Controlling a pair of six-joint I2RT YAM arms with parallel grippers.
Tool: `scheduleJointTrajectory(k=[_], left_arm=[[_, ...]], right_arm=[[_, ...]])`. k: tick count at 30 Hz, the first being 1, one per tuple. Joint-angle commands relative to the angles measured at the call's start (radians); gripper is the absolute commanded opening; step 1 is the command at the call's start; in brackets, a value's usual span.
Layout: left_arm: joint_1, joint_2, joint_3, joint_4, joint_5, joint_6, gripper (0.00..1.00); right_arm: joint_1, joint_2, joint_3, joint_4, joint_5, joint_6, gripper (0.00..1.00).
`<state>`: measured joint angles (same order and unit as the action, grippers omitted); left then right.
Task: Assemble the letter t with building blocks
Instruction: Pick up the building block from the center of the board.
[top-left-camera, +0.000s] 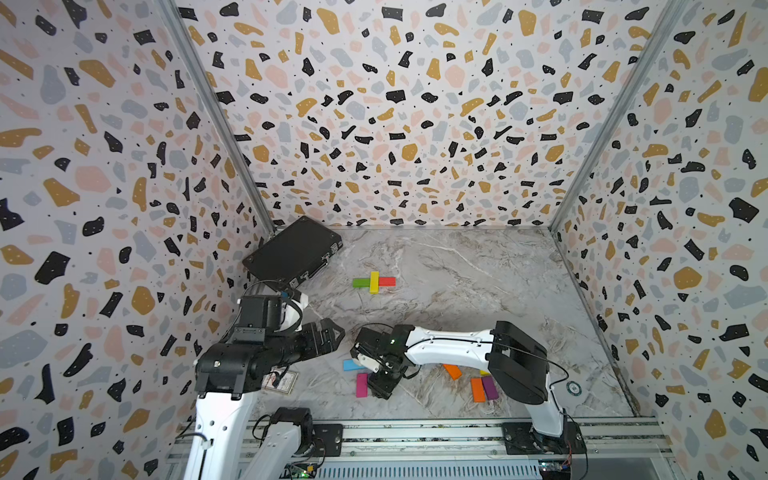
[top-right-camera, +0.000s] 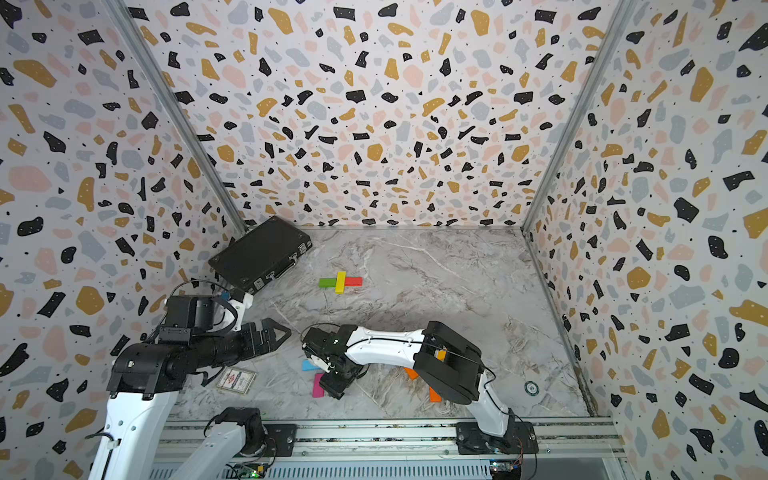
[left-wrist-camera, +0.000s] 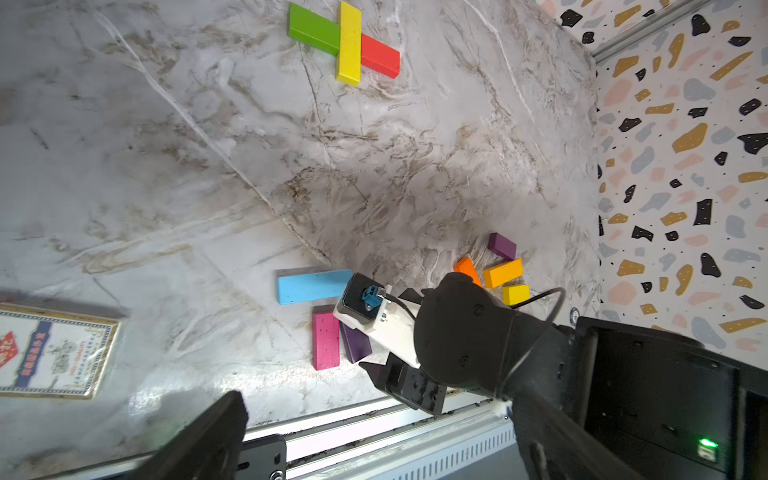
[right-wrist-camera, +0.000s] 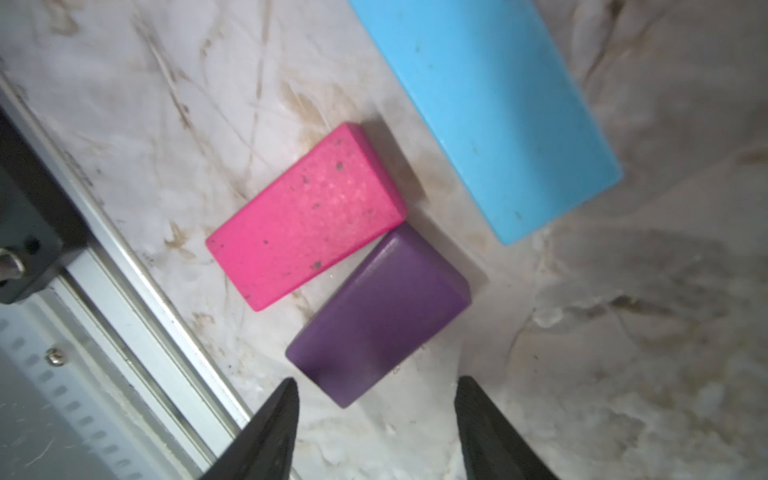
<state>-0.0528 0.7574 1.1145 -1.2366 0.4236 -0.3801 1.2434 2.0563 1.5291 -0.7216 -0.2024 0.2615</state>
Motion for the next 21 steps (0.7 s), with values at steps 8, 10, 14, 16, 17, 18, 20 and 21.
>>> scheduleJointTrajectory(k=[8, 10, 14, 16, 17, 18, 20, 21], left_arm=[[0.011, -0.016, 0.0, -0.017, -0.022, 0.034, 0.99], [0.012, -0.015, 0.012, -0.022, -0.021, 0.037, 1.0], [0.014, -0.015, 0.025, -0.034, -0.026, 0.046, 1.0], [0.014, -0.018, 0.021, -0.032, -0.027, 0.047, 1.0], [0.015, -0.019, 0.017, -0.03, -0.025, 0.047, 1.0], [0.016, -0.018, 0.013, -0.028, -0.024, 0.047, 1.0], [0.016, -0.02, 0.009, -0.024, -0.021, 0.047, 1.0], [0.016, -0.02, 0.007, -0.021, -0.02, 0.047, 1.0]], right_arm=[[0.008, 0.035, 0.08, -0.019, 0.003, 0.001, 0.61], [0.008, 0.052, 0.103, -0.028, 0.0, -0.003, 0.6], [0.01, 0.084, 0.143, -0.055, 0.018, -0.001, 0.58], [0.01, 0.095, 0.154, -0.072, 0.028, 0.003, 0.56], [0.01, 0.092, 0.152, -0.073, 0.036, 0.007, 0.56], [0.01, 0.09, 0.148, -0.072, 0.044, 0.01, 0.56], [0.009, 0.082, 0.139, -0.072, 0.066, 0.013, 0.55], [0.01, 0.079, 0.134, -0.072, 0.073, 0.015, 0.55]])
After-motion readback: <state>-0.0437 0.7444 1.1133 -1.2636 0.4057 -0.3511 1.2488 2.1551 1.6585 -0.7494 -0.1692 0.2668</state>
